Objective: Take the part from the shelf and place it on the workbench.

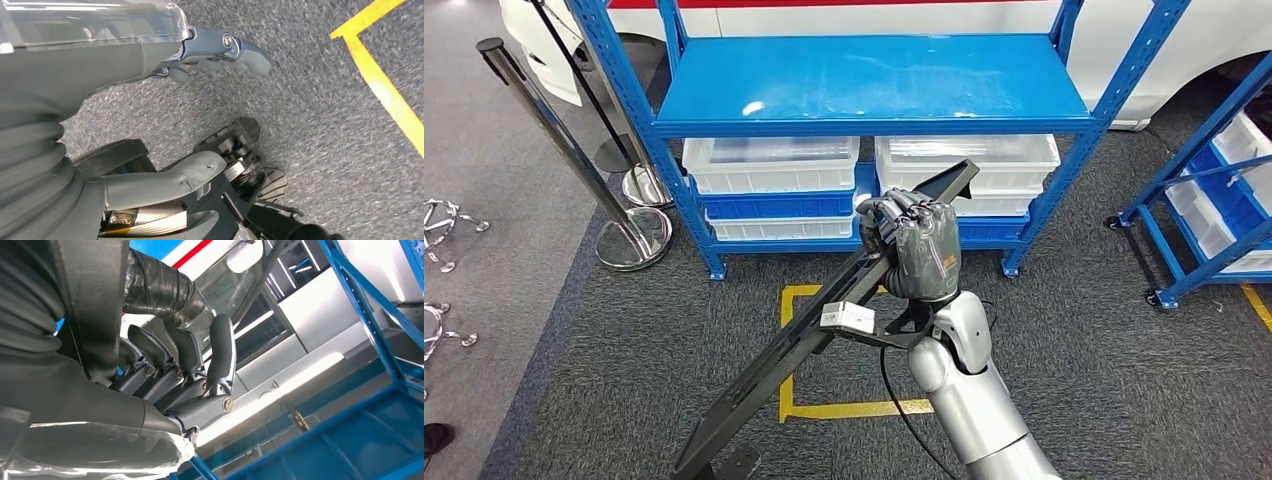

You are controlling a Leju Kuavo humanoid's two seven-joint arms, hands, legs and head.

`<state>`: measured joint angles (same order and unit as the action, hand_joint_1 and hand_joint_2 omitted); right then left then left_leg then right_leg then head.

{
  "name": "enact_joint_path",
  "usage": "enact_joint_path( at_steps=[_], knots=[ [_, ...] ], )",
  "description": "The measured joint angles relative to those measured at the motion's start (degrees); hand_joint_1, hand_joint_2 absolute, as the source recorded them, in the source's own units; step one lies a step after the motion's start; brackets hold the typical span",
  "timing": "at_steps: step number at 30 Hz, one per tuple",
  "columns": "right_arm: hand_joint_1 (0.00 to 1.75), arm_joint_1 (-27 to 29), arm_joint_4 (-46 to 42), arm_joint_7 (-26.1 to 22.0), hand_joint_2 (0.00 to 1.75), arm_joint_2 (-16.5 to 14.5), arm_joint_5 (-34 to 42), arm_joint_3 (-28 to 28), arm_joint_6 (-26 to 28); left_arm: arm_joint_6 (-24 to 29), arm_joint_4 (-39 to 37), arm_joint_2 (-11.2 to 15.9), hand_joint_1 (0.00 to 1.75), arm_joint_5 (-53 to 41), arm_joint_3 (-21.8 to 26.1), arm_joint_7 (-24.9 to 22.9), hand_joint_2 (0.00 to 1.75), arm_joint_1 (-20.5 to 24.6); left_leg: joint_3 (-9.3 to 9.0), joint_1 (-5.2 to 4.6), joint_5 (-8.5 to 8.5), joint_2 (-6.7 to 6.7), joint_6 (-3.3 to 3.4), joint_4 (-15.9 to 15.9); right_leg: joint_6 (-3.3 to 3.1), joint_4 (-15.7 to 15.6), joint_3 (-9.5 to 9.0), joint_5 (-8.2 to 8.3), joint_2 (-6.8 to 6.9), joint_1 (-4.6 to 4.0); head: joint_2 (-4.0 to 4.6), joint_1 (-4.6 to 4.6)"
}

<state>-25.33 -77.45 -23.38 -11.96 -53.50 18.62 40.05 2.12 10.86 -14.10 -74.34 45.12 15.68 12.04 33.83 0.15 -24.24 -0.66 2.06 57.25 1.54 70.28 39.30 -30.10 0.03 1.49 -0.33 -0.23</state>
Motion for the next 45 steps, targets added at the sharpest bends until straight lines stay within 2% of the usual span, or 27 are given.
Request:
enact_joint_path(
  at_steps=[2, 3, 7, 8, 10, 12, 13, 14, 16, 18, 20, 22, 23, 24, 26, 27, 28, 29, 31, 33, 36, 38, 40, 42, 43, 44, 45],
  knots=[
    [1.75, -0.06, 0.02, -0.02, 1.75, -0.03, -0.01, 0.02, 0.01, 0.01, 0.01, 0.01, 0.00, 0.01, -0.01, -0.16, 1.75, 0.05, 1.06, 0.10, -0.10, 0.04, -0.55, 1.25, 0.16, -6.59, -3.91, 1.88, -0.02, 0.25, 0.00, -0.02],
    [1.75, -0.07, 0.03, -0.02, 1.75, -0.07, -0.03, 0.03, 0.01, 0.01, 0.01, 0.02, 0.00, 0.01, -0.01, -0.22, 1.75, 0.08, 1.54, 0.06, -0.11, 0.06, -0.93, 1.78, -0.01, -8.44, -4.82, 2.23, -0.07, 0.22, 0.00, -0.02],
    [1.75, -0.05, 0.08, -0.02, 1.75, -0.14, -0.07, 0.07, -0.01, 0.02, 0.00, 0.02, 0.00, 0.02, -0.04, -0.38, 1.75, 0.06, 2.49, 0.24, -0.20, 0.12, -2.25, 2.63, -1.73, -9.27, -4.49, 2.98, -0.22, -0.17, 0.00, -0.05],
    [1.75, -0.10, 0.07, -0.03, 1.75, -0.16, -0.07, 0.08, -0.01, 0.02, 0.00, 0.02, 0.00, 0.02, -0.06, -0.39, 1.75, 0.06, 2.94, 0.36, -1.20, 0.15, -2.52, 3.68, -2.20, -9.43, -4.37, 3.28, -0.17, -0.14, 0.00, -0.05],
    [1.75, -0.15, 0.08, -0.03, 1.75, -0.23, -0.09, 0.14, -0.01, 0.02, 0.00, 0.02, 0.00, 0.04, -0.11, -0.40, 1.75, 0.06, 4.93, 0.52, -5.05, 0.19, -2.90, 8.96, -2.91, -9.60, -3.96, 3.81, -0.02, -0.18, 0.00, -0.05],
    [1.75, -0.14, 0.18, -0.05, 1.75, -0.27, -0.22, 0.20, -0.01, -0.02, 0.00, 0.03, 0.00, 0.11, -0.14, -0.41, 1.75, 0.02, 7.11, 0.58, -8.36, 0.19, -3.09, 15.45, -3.17, -9.59, -3.35, 4.27, 0.03, -0.38, 0.00, -0.05],
    [1.75, -0.12, 0.24, -0.08, 1.75, -0.28, -0.31, 0.22, -0.01, -0.06, 0.00, 0.03, 0.00, 0.15, -0.15, -0.41, 1.75, 0.00, 7.27, 0.58, -8.67, 0.19, -3.09, 16.79, -3.16, -9.58, -3.06, 4.50, 0.03, -0.46, 0.00, -0.05],
    [1.75, -0.11, 0.28, -0.14, 1.75, -0.28, -0.39, 0.21, -0.01, -0.10, 0.00, 0.04, 0.00, 0.17, -0.15, -0.38, 1.75, -0.01, 6.34, 0.58, -7.88, 0.19, -3.01, 15.89, -3.11, -9.57, -2.81, 4.71, 0.01, -0.51, 0.00, -0.05],
    [1.75, -0.09, 0.29, -0.35, 1.75, -0.29, -0.51, 0.20, -0.01, -0.22, 0.00, 0.04, 0.00, 0.17, -0.18, -0.20, 1.75, 0.02, 2.18, 0.56, -4.94, 0.25, -2.68, 9.19, -2.87, -9.55, -2.54, 5.06, -0.05, -0.52, 0.00, -0.05],
    [1.75, -0.14, 0.21, -0.56, 1.75, -0.31, -0.68, 0.20, -0.01, -0.30, 0.00, 0.04, 0.00, 0.17, -0.22, 0.09, 1.75, 0.12, -1.12, 0.32, -3.33, 0.45, -2.34, 3.22, -2.32, -9.51, -2.27, 5.47, -0.07, -0.62, 0.00, -0.05],
    [1.75, -0.16, 0.15, -0.63, 1.75, -0.32, -0.84, 0.20, 0.00, -0.33, 0.00, 0.04, 0.00, 0.17, -0.25, 0.26, 1.75, 0.09, -1.64, -0.01, -3.07, 0.64, -1.95, 1.85, -1.56, -9.68, -2.04, 6.01, -0.06, -0.64, 0.00, -0.05],
    [1.75, -0.15, 0.14, -0.64, 1.75, -0.30, -0.93, 0.20, 0.00, -0.33, 0.00, 0.03, 0.00, 0.17, -0.26, 0.28, 1.75, 0.03, -1.50, 0.11, -2.28, 0.59, -1.21, 1.26, -0.89, -9.65, -1.88, 5.96, -0.06, -0.59, 0.00, -0.05],
    [1.75, -0.18, 0.14, -0.64, 1.75, -0.28, -0.95, 0.20, 0.00, -0.33, 0.00, 0.02, 0.00, 0.16, -0.27, 0.29, 1.75, 0.07, -1.42, 0.20, -1.79, 0.50, -0.78, 0.87, -0.68, -8.74, -1.49, 4.99, -0.07, -0.59, 0.00, -0.04],
    [1.75, -0.21, 0.12, -0.64, 1.75, -0.26, -0.96, 0.20, 0.01, -0.33, 0.00, 0.01, 0.00, 0.16, -0.28, 0.30, 1.75, 0.14, -1.24, 0.28, -1.31, 0.38, -0.37, 0.52, -0.55, -6.74, -0.69, 3.27, -0.09, -0.62, 0.00, -0.03],
    [1.75, -0.23, 0.08, -0.63, 1.75, -0.19, -0.97, 0.20, 0.01, -0.32, 0.00, 0.00, 0.00, 0.15, -0.31, 0.30, 1.75, 0.22, -0.51, 0.14, -0.70, 0.22, 0.08, 0.48, -0.44, -0.20, 1.73, -1.11, -0.09, -0.62, 0.00, -0.02],
    [1.75, -0.20, 0.06, -0.62, 1.75, -0.15, -0.97, 0.20, 0.01, -0.32, 0.00, 0.00, 0.00, 0.15, -0.32, 0.29, 1.75, 0.19, -0.04, 0.05, -0.46, 0.19, 0.15, 0.59, -0.40, 2.78, 2.69, -2.54, -0.09, -0.62, 0.00, -0.02],
    [1.75, -0.17, 0.05, -0.60, 1.75, -0.10, -0.97, 0.20, 0.01, -0.31, 0.00, 0.00, 0.00, 0.15, -0.32, 0.28, 1.75, 0.15, 0.44, -0.01, -0.24, 0.17, 0.14, 0.77, -0.40, 4.19, 2.85, -2.94, -0.08, -0.62, 0.00, -0.03],
    [1.75, -0.15, 0.05, -0.57, 1.75, -0.08, -0.96, 0.20, 0.01, -0.30, 0.00, 0.00, 0.00, 0.15, -0.32, 0.28, 1.75, 0.11, 0.90, -0.04, -0.05, 0.16, 0.09, 0.99, -0.44, 3.54, 1.96, -2.32, -0.07, -0.62, 0.00, -0.02],
    [1.75, -0.19, 0.01, -0.55, 1.75, -0.06, -0.95, 0.20, 0.01, -0.28, 0.00, -0.01, 0.00, 0.15, -0.32, 0.28, 1.75, 0.08, 1.64, -0.04, 0.20, 0.17, -0.09, 1.51, -0.70, -2.75, -2.24, 0.30, -0.04, -0.63, 0.00, -0.03],
    [1.75, -0.29, -0.09, -0.54, 1.75, -0.10, -0.93, 0.21, 0.01, -0.23, 0.00, -0.02, 0.00, 0.16, -0.33, 0.28, 1.75, 0.11, 2.29, -0.23, 0.44, 0.17, -0.53, 2.08, -1.15, -8.33, -5.38, 1.76, -0.04, -0.88, 0.00, -0.03],
    [1.75, -0.33, -0.16, -0.46, 1.75, -0.14, -0.85, 0.20, 0.01, -0.18, 0.00, -0.02, 0.00, 0.17, -0.34, 0.28, 1.75, 0.07, 2.86, -0.34, 1.04, 0.18, -1.51, 2.21, -2.15, -9.58, -5.47, 2.44, -0.09, -1.06, 0.00, -0.04],
    [1.75, -0.40, -0.16, -0.43, 1.75, -0.16, -0.80, 0.22, 0.00, -0.16, 0.00, -0.02, 0.00, 0.17, -0.34, 0.27, 1.75, 0.04, 3.49, -0.21, -0.24, 0.29, -2.18, 3.39, -2.98, -10.09, -5.18, 3.32, 0.03, -0.87, 0.00, -0.05],
    [1.75, -0.52, -0.16, -0.40, 1.75, -0.23, -0.76, 0.26, -0.01, -0.14, 0.00, -0.02, 0.00, 0.18, -0.34, 0.26, 1.75, 0.03, 5.27, 0.05, -4.30, 0.39, -2.79, 8.37, -3.58, -10.40, -4.56, 4.17, 0.19, -0.81, 0.00, -0.04],
    [1.75, -0.57, -0.14, -0.34, 1.75, -0.27, -0.70, 0.32, -0.01, -0.11, 0.00, -0.02, 0.00, 0.19, -0.34, 0.21, 1.75, -0.04, 7.12, 0.27, -8.16, 0.39, -3.25, 14.91, -3.77, -10.32, -3.55, 4.88, 0.26, -0.89, 0.00, -0.04],
    [1.75, -0.56, -0.13, -0.32, 1.75, -0.28, -0.67, 0.36, -0.01, -0.08, 0.00, -0.02, 0.00, 0.22, -0.34, 0.18, 1.75, -0.08, 7.16, 0.36, -8.84, 0.38, -3.37, 16.44, -3.75, -10.24, -2.99, 5.24, 0.26, -0.91, 0.00, -0.05],
    [1.75, -0.56, -0.11, -0.29, 1.75, -0.28, -0.63, 0.40, -0.01, -0.04, 0.00, -0.02, 0.00, 0.26, -0.34, 0.15, 1.75, -0.10, 6.13, 0.43, -8.49, 0.38, -3.41, 15.84, -3.69, -10.15, -2.43, 5.62, 0.25, -0.92, 0.00, -0.05],
    [1.75, -0.57, -0.10, -0.26, 1.75, -0.29, -0.60, 0.44, -0.01, -0.01, 0.00, -0.02, 0.00, 0.29, -0.34, 0.13, 1.75, -0.09, 4.01, 0.47, -7.35, 0.38, -3.36, 13.11, -3.59, -10.06, -1.93, 5.97, 0.22, -0.90, 0.00, -0.05]
  ],
)
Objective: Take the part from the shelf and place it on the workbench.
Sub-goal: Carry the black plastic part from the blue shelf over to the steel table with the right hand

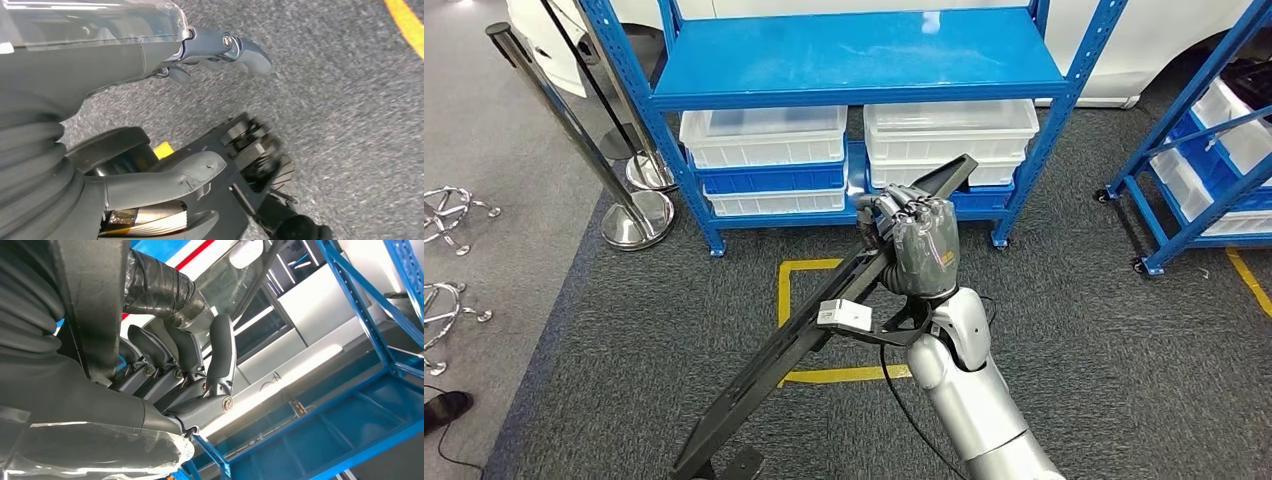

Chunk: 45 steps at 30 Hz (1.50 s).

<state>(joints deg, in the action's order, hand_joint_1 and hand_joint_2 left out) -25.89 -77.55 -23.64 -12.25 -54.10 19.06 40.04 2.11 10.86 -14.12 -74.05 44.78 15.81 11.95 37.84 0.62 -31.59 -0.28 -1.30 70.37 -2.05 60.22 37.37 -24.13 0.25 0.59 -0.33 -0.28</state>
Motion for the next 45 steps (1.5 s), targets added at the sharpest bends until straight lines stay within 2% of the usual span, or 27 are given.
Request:
enact_joint_path(
  at_steps=[2, 3, 4, 7, 9, 11, 12, 13, 15, 16, 18, 19, 21, 23, 24, 26, 27, 28, 29, 30, 32, 34, 37, 39, 42, 43, 45],
  knots=[
    [1.75, -0.03, -0.02, 0.07, 1.75, -0.05, 0.04, 0.07, 0.00, 0.04, 0.00, 0.00, 0.00, 0.04, -0.01, -0.01, 1.75, 0.13, -5.12, -0.08, 2.06, 0.04, 0.36, -7.79, 0.41, 0.14, 0.67, 0.67, -0.06, -0.05, 0.00, 0.01],
    [1.75, -0.06, -0.03, 0.13, 1.75, -0.10, 0.06, 0.12, 0.00, 0.04, 0.00, -0.01, 0.00, 0.04, -0.01, 0.00, 1.75, 0.20, -6.74, -0.21, 2.64, 0.08, 0.65, -10.46, 0.74, 0.13, 0.84, 1.00, -0.05, -0.09, 0.00, 0.01],
    [1.75, -0.09, -0.02, 0.18, 1.75, -0.16, 0.08, 0.19, 0.00, 0.05, 0.00, -0.01, 0.00, 0.04, -0.02, 0.01, 1.75, 0.24, -7.42, -0.38, 2.83, 0.12, 0.98, -11.79, 1.11, 0.07, 0.93, 1.34, -0.04, -0.08, 0.00, 0.01],
    [1.75, -0.16, 0.00, 0.30, 1.75, -0.23, 0.17, 0.34, 0.00, 0.05, 0.00, -0.07, 0.00, 0.04, -0.03, 0.00, 1.75, 0.21, -7.01, -0.54, 4.21, 0.06, 2.22, -12.41, 2.21, -0.27, 1.16, 2.01, -0.04, 0.12, 0.00, 0.02],
    [1.75, -0.18, 0.01, 0.33, 1.75, -0.22, 0.20, 0.34, 0.00, 0.05, 0.00, -0.16, 0.00, 0.03, -0.04, -0.01, 1.75, 0.31, -6.26, -0.40, 5.54, -0.16, 3.11, -13.07, 2.63, 2.15, 2.33, -0.80, -0.12, 0.20, 0.00, 0.03],
    [1.75, -0.17, 0.03, 0.36, 1.75, -0.20, 0.22, 0.34, 0.00, 0.05, 0.00, -0.24, 0.00, 0.02, -0.04, -0.01, 1.75, 0.38, -5.02, -0.50, 6.56, -0.30, 3.60, -13.15, 2.85, 8.71, 4.48, -6.09, -0.18, 0.23, 0.00, 0.04],
    [1.75, -0.14, 0.06, 0.37, 1.75, -0.19, 0.22, 0.34, 0.00, 0.05, 0.00, -0.25, 0.00, 0.02, -0.04, -0.01, 1.75, 0.37, -4.32, -0.56, 7.04, -0.33, 3.68, -13.08, 2.97, 12.21, 5.33, -7.92, -0.20, 0.24, 0.00, 0.03],
    [1.75, -0.11, 0.10, 0.37, 1.75, -0.16, 0.22, 0.34, 0.00, 0.05, 0.00, -0.26, 0.00, 0.02, -0.04, -0.01, 1.75, 0.34, -3.58, -0.61, 7.51, -0.36, 3.67, -12.98, 3.05, 14.46, 5.52, -8.54, -0.19, 0.24, 0.00, 0.03],
    [1.75, -0.09, 0.18, 0.38, 1.75, -0.13, 0.22, 0.34, 0.00, 0.04, 0.00, -0.27, 0.00, 0.02, -0.04, -0.01, 1.75, 0.31, -2.10, -0.61, 8.35, -0.36, 3.50, -12.60, 3.08, 13.12, 2.92, -6.80, -0.17, 0.27, 0.00, 0.03],
    [1.75, -0.14, 0.20, 0.38, 1.75, -0.13, 0.22, 0.35, 0.00, 0.04, 0.01, -0.28, 0.00, 0.01, -0.04, -0.01, 1.75, 0.32, -1.44, -0.60, 8.68, -0.35, 3.33, -12.28, 3.00, 9.63, 0.14, -5.71, -0.14, 0.29, 0.00, 0.04],
    [1.75, -0.32, 0.19, 0.38, 1.75, -0.19, 0.24, 0.43, 0.01, 0.01, 0.01, -0.28, 0.00, -0.04, -0.05, -0.01, 1.75, 0.32, -0.39, -0.73, 9.23, -0.30, 2.78, -11.65, 2.61, 2.66, -4.65, -5.15, -0.14, 0.08, 0.00, 0.03],
    [1.75, -0.43, 0.18, 0.39, 1.75, -0.21, 0.26, 0.48, 0.01, -0.03, 0.01, -0.28, 0.00, -0.07, -0.05, -0.01, 1.75, 0.33, -0.10, -0.79, 9.51, -0.30, 2.43, -11.45, 2.35, 0.66, -5.83, -5.39, -0.17, -0.06, 0.00, 0.02],
    [1.75, -0.52, 0.17, 0.41, 1.75, -0.23, 0.32, 0.56, 0.02, -0.12, 0.00, -0.28, 0.00, -0.11, -0.08, -0.02, 1.75, 0.32, 0.14, -0.77, 10.22, -0.28, 1.69, -11.49, 1.61, 0.01, -5.67, -5.10, -0.26, -0.25, 0.00, 0.00],
    [1.75, -0.66, 0.20, 0.48, 1.75, -0.23, 0.32, 0.67, 0.01, -0.22, 0.00, -0.28, 0.00, -0.13, -0.10, -0.03, 1.75, 0.32, 0.81, -0.58, 9.14, -0.17, 1.01, -10.58, 0.64, -0.36, -5.07, -4.13, -0.19, -0.11, 0.00, -0.01],
    [1.75, -0.75, 0.21, 0.52, 1.75, -0.24, 0.32, 0.76, 0.01, -0.27, 0.00, -0.28, 0.00, -0.13, -0.13, -0.04, 1.75, 0.30, 1.52, -0.49, 7.31, -0.11, 0.70, -8.88, 0.16, -0.54, -4.61, -3.56, -0.11, 0.01, 0.00, -0.01],
    [1.75, -0.88, 0.26, 0.67, 1.75, -0.25, 0.31, 0.93, 0.00, -0.32, 0.00, -0.28, 0.00, -0.15, -0.21, -0.05, 1.75, 0.29, 3.55, -0.30, 2.11, -0.08, 0.20, -2.40, -0.36, -0.56, -3.41, -2.55, -0.03, -0.02, 0.00, -0.05],
    [1.75, -0.88, 0.31, 0.72, 1.75, -0.25, 0.31, 0.97, 0.00, -0.33, 0.00, -0.28, 0.00, -0.15, -0.26, -0.05, 1.75, 0.28, 4.37, -0.23, 0.27, -0.09, 0.02, 1.12, -0.44, -0.53, -2.74, -2.05, -0.01, -0.08, 0.00, -0.05],
    [1.75, -0.88, 0.36, 0.76, 1.75, -0.25, 0.31, 0.98, 0.00, -0.33, 0.00, -0.28, 0.00, -0.16, -0.30, -0.07, 1.75, 0.28, 4.63, -0.17, -0.45, -0.09, -0.09, 3.57, -0.44, -0.49, -2.04, -1.53, 0.00, -0.14, 0.00, -0.05],
    [1.75, -0.87, 0.41, 0.78, 1.75, -0.25, 0.31, 0.98, 0.00, -0.34, 0.00, -0.28, 0.00, -0.16, -0.33, -0.08, 1.75, 0.27, 3.99, -0.13, 0.01, -0.09, -0.12, 4.20, -0.40, -0.44, -1.32, -1.02, 0.00, -0.18, 0.00, -0.05],
    [1.75, -0.87, 0.45, 0.78, 1.75, -0.25, 0.31, 0.99, 0.00, -0.34, 0.00, -0.28, 0.00, -0.16, -0.36, -0.09, 1.75, 0.28, 2.20, -0.10, 1.31, -0.09, -0.03, 2.56, -0.32, -0.36, -0.62, -0.54, -0.02, -0.20, 0.00, -0.06],
    [1.75, -0.89, 0.46, 0.78, 1.75, -0.25, 0.31, 1.00, 0.01, -0.34, 0.00, -0.27, 0.00, -0.16, -0.39, -0.09, 1.75, 0.37, -3.50, -0.17, 3.16, -0.04, 0.38, -4.88, -0.02, -0.18, 0.48, 0.32, -0.10, -0.27, 0.00, -0.07],
    [1.75, -0.98, 0.45, 0.78, 1.75, -0.25, 0.30, 1.02, 0.01, -0.33, 0.00, -0.27, 0.00, -0.16, -0.43, -0.07, 1.75, 0.52, -7.53, -0.45, 2.99, 0.05, 0.95, -10.95, 0.58, -0.19, 0.93, 1.11, -0.12, -0.31, 0.00, -0.04],
    [1.75, -1.10, 0.44, 0.78, 1.75, -0.23, 0.27, 1.12, 0.01, -0.36, 0.00, -0.28, 0.00, -0.17, -0.44, -0.07, 1.75, 0.50, -7.86, -0.70, 3.64, -0.03, 2.07, -12.95, 1.67, -0.48, 1.09, 2.06, -0.14, -0.16, 0.00, -0.04],
    [1.75, -1.10, 0.44, 0.78, 1.75, -0.16, 0.27, 1.14, 0.02, -0.46, 0.00, -0.30, 0.00, -0.24, -0.44, -0.10, 1.75, 0.47, -7.39, -0.53, 4.94, -0.26, 2.96, -13.73, 2.18, 1.58, 2.04, -0.34, -0.23, -0.18, 0.00, -0.01],
    [1.75, -0.76, 0.44, 0.78, 1.75, -0.04, 0.27, 1.15, 0.02, -0.61, 0.00, -0.28, 0.00, -0.29, -0.44, -0.12, 1.75, 0.37, -5.62, -0.58, 6.47, -0.38, 3.61, -13.81, 2.52, 11.03, 4.80, -7.45, -0.27, -0.15, 0.00, 0.02],
    [1.75, -0.50, 0.44, 0.78, 1.75, 0.04, 0.26, 1.15, 0.02, -0.64, 0.00, -0.27, 0.00, -0.30, -0.44, -0.15, 1.75, 0.27, -4.92, -0.62, 6.89, -0.39, 3.61, -13.67, 2.62, 13.44, 5.08, -8.20, -0.26, -0.09, 0.00, 0.03],
    [1.75, -0.04, 0.44, 0.78, 1.75, 0.19, 0.17, 1.15, 0.02, -0.65, 0.00, -0.24, 0.00, -0.34, -0.44, -0.27, 1.75, 0.01, -3.48, -0.60, 7.62, -0.39, 3.43, -13.21, 2.75, 12.86, 2.94, -6.41, -0.23, 0.13, 0.00, 0.03]
  ],
)
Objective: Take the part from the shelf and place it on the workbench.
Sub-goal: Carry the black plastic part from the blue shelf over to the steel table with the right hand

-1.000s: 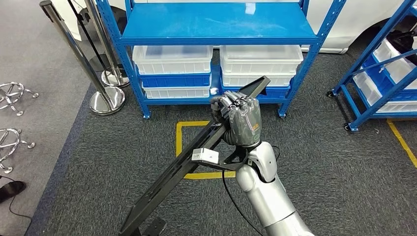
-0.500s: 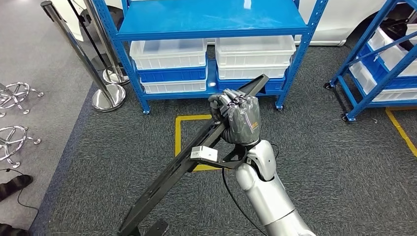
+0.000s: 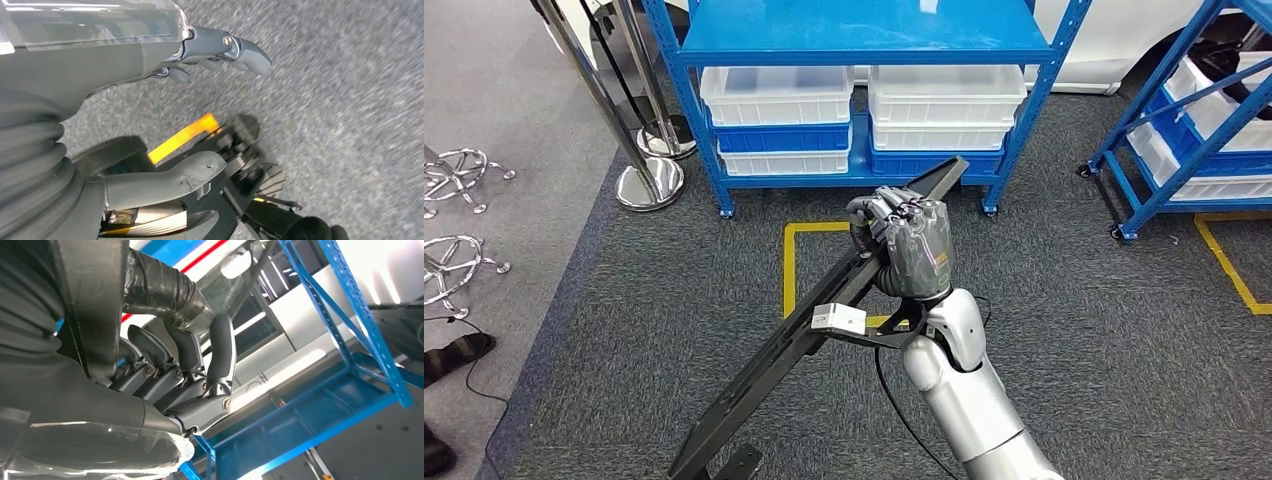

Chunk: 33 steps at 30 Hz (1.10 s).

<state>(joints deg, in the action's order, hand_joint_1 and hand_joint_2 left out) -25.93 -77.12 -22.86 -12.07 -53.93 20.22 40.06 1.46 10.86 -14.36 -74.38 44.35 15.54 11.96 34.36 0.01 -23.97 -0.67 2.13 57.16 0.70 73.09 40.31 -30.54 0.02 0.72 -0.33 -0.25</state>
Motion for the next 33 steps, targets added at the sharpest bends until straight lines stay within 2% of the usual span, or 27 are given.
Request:
enact_joint_path(
  at_steps=[1, 2, 3, 4, 5, 7, 8, 9, 10, 12, 13, 14, 15, 16, 18, 19, 20, 22, 23, 24, 25, 27, 28, 29, 30, 31, 33],
  knots=[
    [1.75, 0.14, -0.02, 0.00, 1.75, 0.03, -0.13, 0.00, 0.00, 0.00, 0.00, 0.00, 0.00, -0.05, -0.01, -0.11, 1.75, -0.12, 0.68, 0.04, 0.26, 0.01, -0.16, 0.39, 0.00, -2.91, -2.39, 1.34, 0.03, 0.12, 0.00, 0.00],
    [1.75, 0.22, -0.08, 0.00, 1.75, 0.04, -0.32, 0.00, 0.00, 0.01, 0.00, 0.00, 0.00, -0.12, -0.02, -0.25, 1.75, -0.24, 1.37, 0.00, 0.45, 0.02, -0.36, 0.85, -0.06, -6.51, -5.00, 1.87, 0.06, 0.15, 0.00, 0.00],
    [1.75, 0.34, -0.23, 0.01, 1.75, 0.03, -0.53, -0.01, 0.00, 0.00, 0.00, 0.00, 0.00, -0.21, -0.04, -0.40, 1.75, -0.35, 1.91, -0.03, 0.63, 0.02, -0.62, 1.30, -0.21, -9.66, -7.05, 1.88, 0.03, 0.07, 0.00, -0.02],
    [1.75, 0.53, -0.45, 0.02, 1.75, 0.05, -0.72, -0.03, 0.00, -0.04, 0.00, 0.00, 0.00, -0.36, -0.08, -0.52, 1.75, -0.45, 2.28, -0.08, 0.84, 0.03, -0.94, 1.63, -0.39, -11.75, -8.23, 1.50, 0.00, -0.04, 0.00, -0.02],
    [1.75, 0.84, -0.68, 0.04, 1.75, 0.08, -0.85, -0.08, 0.00, -0.10, 0.00, 0.00, 0.00, -0.53, -0.14, -0.62, 1.75, -0.57, 2.53, -0.12, 1.11, 0.03, -1.29, 1.79, -0.67, -12.67, -8.55, 1.09, -0.05, -0.21, 0.00, -0.03],
    [1.75, 1.64, -1.07, 0.06, 1.75, 0.16, -0.97, -0.25, 0.00, -0.32, 0.00, 0.01, 0.00, -0.90, -0.33, -0.73, 1.75, -0.89, 2.77, 0.04, 1.39, 0.06, -2.02, 2.00, -1.51, -13.08, -8.21, 1.61, -0.02, -0.24, 0.00, -0.02],
    [1.75, 2.01, -1.22, 0.04, 1.75, 0.18, -0.98, -0.33, 0.00, -0.43, 0.00, 0.03, 0.00, -1.03, -0.43, -0.77, 1.75, -1.08, 3.13, 0.14, 0.60, 0.11, -2.33, 2.66, -2.03, -13.20, -7.97, 2.05, 0.03, -0.20, 0.00, -0.03],
    [1.75, 2.30, -1.43, 0.01, 1.75, 0.19, -0.99, -0.40, 0.00, -0.53, 0.00, 0.04, 0.00, -1.13, -0.54, -0.79, 1.75, -1.27, 3.80, 0.24, -1.11, 0.16, -2.61, 4.35, -2.54, -13.35, -7.61, 2.55, 0.08, -0.13, 0.00, -0.03],
    [1.75, 2.53, -1.62, -0.02, 1.75, 0.20, -0.99, -0.44, 0.00, -0.61, 0.00, 0.06, 0.00, -1.21, -0.66, -0.79, 1.75, -1.42, 4.77, 0.36, -3.58, 0.21, -2.86, 7.15, -2.90, -13.41, -7.13, 3.05, 0.12, -0.11, 0.00, -0.03],
    [1.75, 2.96, -1.89, -0.02, 1.75, 0.25, -0.98, -0.49, 0.00, -0.69, 0.00, 0.06, 0.00, -1.26, -0.87, -0.79, 1.75, -1.63, 6.80, 0.48, -8.20, 0.23, -3.26, 14.25, -3.21, -13.37, -5.91, 4.00, 0.12, -0.23, 0.00, -0.03],
    [1.75, 3.21, -1.94, 0.02, 1.75, 0.32, -0.98, -0.51, 0.00, -0.71, 0.00, 0.06, 0.00, -1.32, -0.98, -0.79, 1.75, -1.66, 7.12, 0.53, -9.07, 0.23, -3.34, 16.66, -3.22, -13.33, -5.28, 4.47, 0.13, -0.30, 0.00, -0.03],
    [1.75, 3.47, -2.00, 0.07, 1.75, 0.42, -1.04, -0.53, 0.00, -0.73, 0.00, 0.06, 0.00, -1.42, -1.09, -0.78, 1.75, -1.66, 6.55, 0.54, -8.76, 0.23, -3.33, 17.25, -3.19, -13.26, -4.64, 4.92, 0.13, -0.35, 0.00, -0.03],
    [1.75, 3.71, -2.12, 0.13, 1.75, 0.53, -1.16, -0.56, 0.00, -0.76, 0.00, 0.07, 0.00, -1.56, -1.22, -0.77, 1.75, -1.64, 4.95, 0.54, -7.56, 0.24, -3.20, 15.81, -3.13, -13.18, -4.00, 5.36, 0.12, -0.39, 0.00, -0.03],
    [1.75, 3.88, -2.31, 0.18, 1.75, 0.63, -1.34, -0.60, 0.00, -0.80, 0.01, 0.07, 0.00, -1.69, -1.34, -0.73, 1.75, -1.59, 2.45, 0.50, -6.11, 0.26, -2.94, 12.65, -3.04, -13.09, -3.46, 5.78, 0.08, -0.41, 0.00, -0.04],
    [1.75, 4.03, -2.83, 0.36, 1.75, 0.82, -1.70, -0.74, 0.00, -0.86, 0.02, 0.09, 0.00, -1.93, -1.60, -0.58, 1.75, -1.36, -2.93, 0.24, -4.94, 0.33, -2.29, 4.82, -2.63, -12.96, -2.70, 6.56, 0.02, -0.45, 0.00, -0.03],
    [1.75, 4.03, -3.06, 0.46, 1.75, 0.92, -1.81, -0.81, 0.00, -0.88, 0.02, 0.10, 0.00, -1.98, -1.72, -0.49, 1.75, -1.23, -4.52, 0.03, -4.97, 0.36, -1.98, 2.21, -2.31, -13.00, -2.54, 6.96, 0.02, -0.42, 0.00, -0.03],
    [1.75, 4.04, -3.22, 0.57, 1.75, 1.00, -1.86, -0.86, 0.00, -0.90, 0.02, 0.10, 0.00, -2.02, -1.83, -0.40, 1.75, -1.12, -5.21, -0.18, -5.16, 0.38, -1.70, 0.82, -1.94, -13.14, -2.46, 7.39, 0.04, -0.36, 0.00, -0.03],
    [1.75, 4.04, -3.39, 0.75, 1.75, 1.21, -1.91, -0.90, 0.00, -0.93, 0.01, 0.09, 0.00, -2.02, -1.98, -0.21, 1.75, -1.08, -5.01, -0.26, -4.22, 0.30, -0.98, -0.03, -1.24, -13.29, -2.31, 7.93, 0.07, -0.25, 0.00, -0.02],
    [1.75, 4.04, -3.45, 0.85, 1.75, 1.38, -1.93, -0.89, 0.00, -0.94, 0.01, 0.09, 0.00, -2.01, -2.04, -0.11, 1.75, -1.07, -4.81, -0.18, -3.56, 0.19, -0.56, -0.45, -0.95, -12.71, -2.03, 7.24, 0.04, -0.23, 0.00, -0.02],
    [1.75, 4.05, -3.50, 0.97, 1.75, 1.61, -1.93, -0.87, 0.00, -0.94, 0.00, 0.09, 0.00, -1.99, -2.10, -0.02, 1.75, -1.05, -4.50, -0.07, -2.81, 0.09, -0.06, -0.86, -0.70, -11.22, -1.55, 5.59, 0.01, -0.24, 0.00, -0.02],
    [1.75, 4.07, -3.53, 1.11, 1.75, 1.89, -1.91, -0.85, 0.00, -0.93, 0.00, 0.09, 0.00, -1.94, -2.19, 0.05, 1.75, -1.01, -4.08, 0.04, -2.15, -0.02, 0.30, -1.11, -0.49, -8.69, -0.81, 3.09, -0.01, -0.21, 0.00, -0.01],
    [1.75, 4.26, -3.56, 1.36, 1.75, 2.45, -1.84, -0.79, 0.00, -0.93, 0.01, 0.09, 0.00, -1.84, -2.32, 0.19, 1.75, -1.03, -2.74, -0.05, -1.12, -0.04, 0.68, -1.08, -0.01, -2.16, 0.77, -1.70, -0.04, -0.03, 0.00, -0.01],
    [1.75, 4.44, -3.59, 1.49, 1.75, 2.74, -1.75, -0.74, 0.00, -0.97, 0.01, 0.10, 0.00, -1.80, -2.35, 0.22, 1.75, -1.11, -2.00, -0.07, -0.65, -0.04, 0.63, -0.97, 0.21, 0.38, 1.13, -2.60, -0.03, 0.08, 0.00, -0.01],
    [1.75, 4.65, -3.67, 1.58, 1.75, 2.98, -1.60, -0.66, 0.00, -0.98, 0.01, 0.10, 0.00, -1.79, -2.37, 0.20, 1.75, -1.22, -1.21, -0.05, -0.20, -0.04, 0.54, -0.78, 0.41, 1.47, 0.81, -2.25, -0.02, 0.23, 0.00, -0.02],
    [1.75, 4.83, -3.78, 1.66, 1.75, 3.19, -1.37, -0.55, 0.00, -0.93, 0.01, 0.11, 0.00, -1.79, -2.38, 0.09, 1.75, -1.32, -0.43, 0.00, 0.17, -0.04, 0.39, -0.49, 0.58, 0.68, -0.41, -0.95, -0.01, 0.39, 0.00, -0.01],
    [1.75, 4.96, -3.92, 1.68, 1.75, 3.32, -1.09, -0.40, 0.00, -0.84, 0.01, 0.11, 0.00, -1.79, -2.39, -0.08, 1.75, -1.42, 0.34, 0.07, 0.46, -0.04, 0.18, -0.09, 0.71, -1.90, -2.55, 0.57, 0.03, 0.58, 0.00, -0.02],
    [1.75, 5.06, -4.29, 1.68, 1.75, 3.44, -0.67, -0.03, 0.00, -0.49, 0.01, 0.11, 0.00, -1.80, -2.41, -0.50, 1.75, -1.52, 1.79, 0.03, 0.84, -0.03, -0.35, 0.99, 0.69, -8.97, -7.34, 1.26, -0.01, 0.68, 0.00, -0.03]
  ],
)
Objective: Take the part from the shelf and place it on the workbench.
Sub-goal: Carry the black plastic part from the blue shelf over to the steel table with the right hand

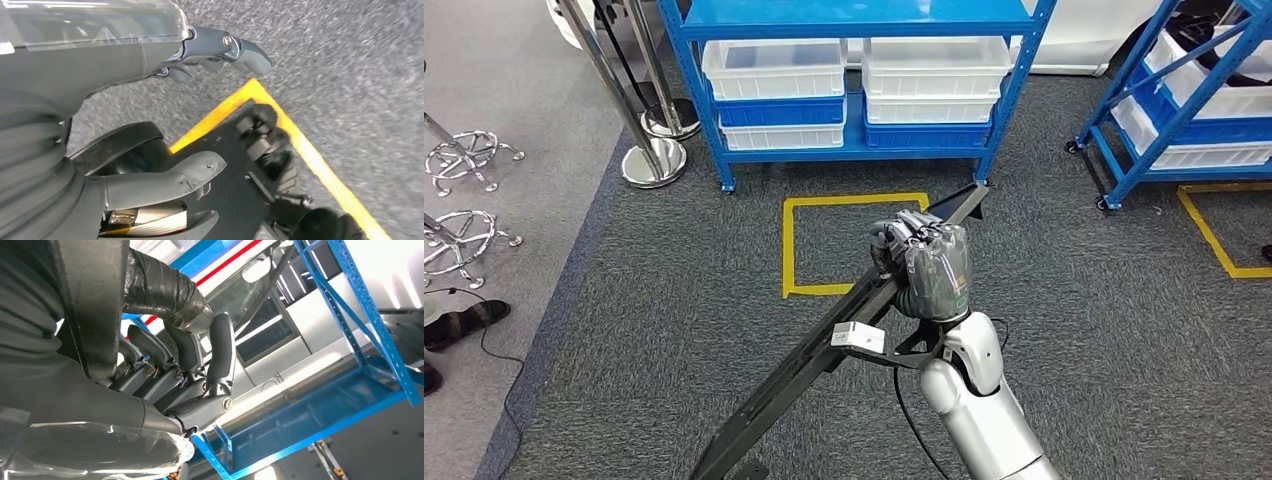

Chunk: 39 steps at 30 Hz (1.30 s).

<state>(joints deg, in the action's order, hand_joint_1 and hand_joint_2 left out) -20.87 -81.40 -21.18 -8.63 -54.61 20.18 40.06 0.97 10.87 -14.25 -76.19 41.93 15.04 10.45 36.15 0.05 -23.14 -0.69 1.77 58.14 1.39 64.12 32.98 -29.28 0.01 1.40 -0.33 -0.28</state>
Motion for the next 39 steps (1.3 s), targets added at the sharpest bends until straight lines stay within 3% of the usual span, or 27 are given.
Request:
enact_joint_path(
  at_steps=[2, 4, 5, 7, 9, 10, 11, 12, 13, 15, 16, 18, 20, 21, 24, 25, 26, 27, 29, 31, 32, 35, 37, 39],
  knots=[
    [1.75, 0.12, -0.32, 0.00, 1.75, 0.06, 0.24, 0.36, 0.00, 0.44, -0.01, 0.00, 0.00, -0.03, -0.04, -0.34, 1.75, -0.03, 0.90, -0.10, 0.48, 0.03, -0.73, 0.77, -0.46, -3.86, -2.02, -0.96, -0.11, -0.24, 0.00, -0.01],
    [1.75, 0.38, -0.44, -0.03, 1.75, 0.14, 0.65, 0.63, 0.00, 0.91, -0.01, 0.00, 0.00, -0.05, -0.07, -0.56, 1.75, -0.11, 1.26, 0.08, 0.91, 0.07, -1.54, 1.00, -1.39, -4.28, -1.69, -0.60, -0.09, -0.40, 0.00, 0.01],
    [1.75, 0.50, -0.45, -0.08, 1.75, 0.16, 0.87, 0.74, -0.01, 1.11, -0.01, 0.00, 0.00, -0.06, -0.08, -0.65, 1.75, -0.17, 1.60, 0.21, 0.33, 0.13, -1.88, 1.48, -1.93, -4.36, -1.42, -0.15, -0.03, -0.41, 0.00, -0.01],
    [1.75, 0.66, -0.50, -0.31, 1.75, 0.19, 1.17, 0.95, -0.02, 1.32, -0.01, 0.00, 0.00, -0.11, -0.14, -0.72, 1.75, -0.25, 3.05, 0.48, -3.35, 0.25, -2.38, 5.18, -2.94, -4.60, -0.60, 0.87, 0.13, -0.37, 0.00, -0.03],
    [1.75, 0.93, -0.54, -0.58, 1.75, 0.21, 1.25, 1.09, -0.02, 1.43, -0.01, 0.00, 0.00, -0.19, -0.27, -0.78, 1.75, -0.28, 5.07, 0.58, -8.12, 0.27, -2.72, 12.10, -3.32, -4.57, 0.59, 1.81, 0.19, -0.56, 0.00, -0.05],
    [1.75, 1.15, -0.54, -0.70, 1.75, 0.26, 1.25, 1.12, -0.02, 1.48, -0.01, 0.00, 0.00, -0.25, -0.34, -0.83, 1.75, -0.31, 5.55, 0.61, -9.24, 0.27, -2.81, 14.91, -3.35, -4.52, 1.24, 2.28, 0.22, -0.67, 0.00, -0.05],
    [1.75, 1.37, -0.54, -0.80, 1.75, 0.33, 1.17, 1.13, -0.02, 1.51, -0.01, 0.00, 0.00, -0.32, -0.40, -0.91, 1.75, -0.33, 5.27, 0.62, -9.23, 0.27, -2.81, 16.19, -3.34, -4.45, 1.90, 2.74, 0.24, -0.75, 0.00, -0.05],
    [1.75, 1.57, -0.58, -0.88, 1.75, 0.42, 1.03, 1.13, -0.02, 1.52, -0.01, 0.00, 0.00, -0.42, -0.44, -1.00, 1.75, -0.35, 4.01, 0.61, -8.21, 0.27, -2.72, 15.44, -3.29, -4.36, 2.53, 3.16, 0.25, -0.80, 0.00, -0.05],
    [1.75, 1.74, -0.67, -0.94, 1.75, 0.49, 0.89, 1.13, -0.02, 1.52, -0.01, 0.00, 0.00, -0.55, -0.49, -1.09, 1.75, -0.34, 1.71, 0.59, -6.76, 0.28, -2.52, 12.70, -3.22, -4.25, 3.12, 3.57, 0.22, -0.82, 0.00, -0.05],
    [1.75, 1.97, -1.07, -0.98, 1.75, 0.63, 0.52, 1.13, -0.01, 1.49, 0.00, 0.00, 0.00, -0.92, -0.69, -1.21, 1.75, -0.21, -3.72, 0.36, -5.59, 0.35, -1.94, 4.78, -2.84, -4.08, 3.99, 4.31, 0.16, -0.84, 0.00, -0.03],
    [1.75, 2.03, -1.30, -0.99, 1.75, 0.70, 0.34, 1.13, 0.00, 1.46, 0.00, 0.00, 0.00, -1.09, -0.85, -1.24, 1.75, -0.16, -5.58, 0.17, -5.63, 0.39, -1.64, 1.80, -2.54, -4.10, 4.22, 4.70, 0.15, -0.81, 0.00, -0.04],
    [1.75, 2.08, -1.62, -0.98, 1.75, 0.83, 0.03, 1.13, 0.00, 1.44, -0.01, 0.00, 0.00, -1.33, -1.18, -1.29, 1.75, -0.17, -6.62, -0.28, -5.72, 0.44, -1.09, -0.45, -1.79, -4.39, 4.37, 5.55, 0.18, -0.68, 0.00, -0.04],
    [1.75, 2.17, -1.80, -0.95, 1.75, 0.99, 0.01, 1.13, 0.00, 1.44, -0.01, -0.02, 0.00, -1.38, -1.41, -1.27, 1.75, -0.26, -6.35, -0.15, -4.53, 0.32, -0.23, -1.22, -1.16, -4.35, 4.60, 5.54, 0.14, -0.59, 0.00, -0.04],
    [1.75, 2.20, -1.91, -0.91, 1.75, 1.10, 0.02, 1.13, 0.00, 1.44, -0.01, -0.03, 0.00, -1.38, -1.51, -1.19, 1.75, -0.26, -6.10, -0.04, -3.83, 0.22, 0.28, -1.63, -0.94, -3.35, 5.05, 4.33, 0.10, -0.59, 0.00, -0.03],
    [1.75, 2.28, -2.08, -0.74, 1.75, 1.50, -0.24, 1.13, 0.00, 1.50, -0.01, -0.06, 0.00, -1.31, -1.77, -0.50, 1.75, -0.21, -4.46, -0.07, -2.25, 0.01, 1.11, -1.91, -0.54, 5.34, 7.88, -2.65, 0.00, -0.57, 0.00, -0.02],
    [1.75, 2.32, -2.09, -0.71, 1.75, 1.64, -0.42, 1.13, 0.00, 1.54, -0.01, -0.07, 0.00, -1.27, -1.81, -0.22, 1.75, -0.24, -3.71, -0.11, -1.82, 0.00, 1.12, -1.76, -0.40, 8.33, 8.53, -3.96, 0.00, -0.56, 0.00, -0.03],
    [1.75, 2.37, -2.09, -0.68, 1.75, 1.77, -0.63, 1.13, 0.00, 1.57, -0.01, -0.07, 0.00, -1.23, -1.83, 0.01, 1.75, -0.28, -2.91, -0.11, -1.39, 0.00, 1.07, -1.54, -0.28, 9.95, 8.49, -4.10, 0.01, -0.52, 0.00, -0.02],
    [1.75, 2.39, -2.09, -0.68, 1.75, 1.87, -0.80, 1.13, 0.00, 1.59, -0.01, -0.07, 0.00, -1.22, -1.84, 0.19, 1.75, -0.31, -2.10, -0.09, -1.00, 0.00, 0.97, -1.26, -0.18, 9.74, 7.53, -3.17, 0.02, -0.46, 0.00, -0.02],
    [1.75, 2.34, -2.12, -0.68, 1.75, 1.97, -1.09, 1.13, 0.00, 1.62, 0.00, -0.08, 0.00, -1.19, -1.86, 0.37, 1.75, -0.33, -0.61, -0.04, -0.42, 0.03, 0.63, -0.46, -0.13, 4.09, 2.88, -0.78, 0.06, -0.26, 0.00, -0.02],
    [1.75, 2.27, -2.33, -0.68, 1.75, 1.98, -1.23, 1.13, 0.01, 1.66, 0.00, -0.11, 0.00, -1.17, -1.87, 0.45, 1.75, -0.32, 0.57, -0.17, -0.02, 0.07, 0.07, 0.51, -0.40, -2.37, -1.43, -0.62, -0.03, -0.38, 0.00, -0.03],
    [1.75, 2.22, -2.45, -0.68, 1.75, 2.00, -1.25, 1.13, 0.01, 1.67, 0.00, -0.12, 0.00, -1.16, -1.87, 0.48, 1.75, -0.32, 0.91, -0.23, 0.22, 0.08, -0.28, 0.83, -0.62, -3.98, -2.33, -1.03, -0.10, -0.50, 0.00, -0.04],
    [1.75, 2.19, -2.56, -0.66, 1.75, 2.03, -1.28, 1.13, 0.00, 1.63, -0.01, -0.12, 0.00, -1.19, -1.88, 0.51, 1.75, -0.39, 1.60, -0.11, 0.36, 0.15, -1.38, 1.31, -1.79, -4.51, -1.79, -0.33, -0.11, -0.59, 0.00, -0.04],
    [1.75, 2.16, -2.55, -0.66, 1.75, 2.03, -1.35, 1.13, -0.01, 1.38, -0.01, -0.11, 0.00, -1.27, -1.92, 0.43, 1.75, -0.45, 2.97, 0.12, -2.90, 0.21, -2.01, 4.40, -2.72, -4.71, -0.96, 0.66, 0.02, -0.50, 0.00, -0.05],
    [1.75, 2.15, -2.54, -0.61, 1.75, 2.03, -1.45, 1.19, -0.02, 0.86, -0.01, -0.10, 0.00, -1.31, -1.98, 0.24, 1.75, -0.43, 5.04, 0.26, -7.84, 0.21, -2.48, 11.08, -3.13, -4.67, 0.13, 1.54, 0.11, -0.63, 0.00, -0.05]
  ],
)
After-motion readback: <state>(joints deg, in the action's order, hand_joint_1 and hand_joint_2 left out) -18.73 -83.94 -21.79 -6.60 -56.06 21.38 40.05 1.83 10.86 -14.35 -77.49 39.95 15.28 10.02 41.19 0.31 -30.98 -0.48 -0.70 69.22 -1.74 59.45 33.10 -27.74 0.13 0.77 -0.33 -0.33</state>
